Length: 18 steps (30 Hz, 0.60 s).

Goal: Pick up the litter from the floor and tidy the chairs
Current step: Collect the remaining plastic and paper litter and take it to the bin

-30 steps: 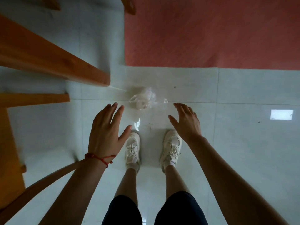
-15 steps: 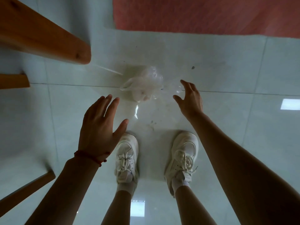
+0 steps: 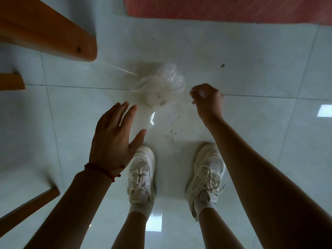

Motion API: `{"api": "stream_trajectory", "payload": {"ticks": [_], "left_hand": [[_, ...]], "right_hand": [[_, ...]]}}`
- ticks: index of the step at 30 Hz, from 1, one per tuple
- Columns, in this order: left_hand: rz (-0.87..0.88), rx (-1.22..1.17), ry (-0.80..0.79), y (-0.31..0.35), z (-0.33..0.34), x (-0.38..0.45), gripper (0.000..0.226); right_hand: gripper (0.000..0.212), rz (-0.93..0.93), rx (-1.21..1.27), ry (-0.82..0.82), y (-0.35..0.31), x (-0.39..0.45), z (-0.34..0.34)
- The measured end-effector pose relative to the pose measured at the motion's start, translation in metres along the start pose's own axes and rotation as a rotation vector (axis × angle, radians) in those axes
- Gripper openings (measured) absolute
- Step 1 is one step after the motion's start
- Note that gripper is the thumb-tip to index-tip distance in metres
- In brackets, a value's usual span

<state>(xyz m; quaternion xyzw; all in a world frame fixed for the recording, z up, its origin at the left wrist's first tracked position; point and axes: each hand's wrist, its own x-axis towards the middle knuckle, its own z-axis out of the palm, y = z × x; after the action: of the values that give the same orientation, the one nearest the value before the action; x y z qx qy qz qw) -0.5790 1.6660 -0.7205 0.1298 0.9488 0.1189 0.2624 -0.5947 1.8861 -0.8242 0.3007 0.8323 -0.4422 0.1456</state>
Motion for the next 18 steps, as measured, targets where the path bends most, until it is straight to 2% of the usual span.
{"api": "stream_trajectory", "payload": {"ticks": [8, 18], "left_hand": [[0.022, 0.034, 0.015, 0.027, -0.062, -0.009, 0.061], [0.032, 0.055, 0.076, 0.108, -0.197, -0.027, 0.061]], "right_hand": [[0.012, -0.099, 0.043, 0.052, -0.058, -0.032, -0.055], [0.014, -0.288, -0.034, 0.188, -0.153, -0.083, -0.210]]}}
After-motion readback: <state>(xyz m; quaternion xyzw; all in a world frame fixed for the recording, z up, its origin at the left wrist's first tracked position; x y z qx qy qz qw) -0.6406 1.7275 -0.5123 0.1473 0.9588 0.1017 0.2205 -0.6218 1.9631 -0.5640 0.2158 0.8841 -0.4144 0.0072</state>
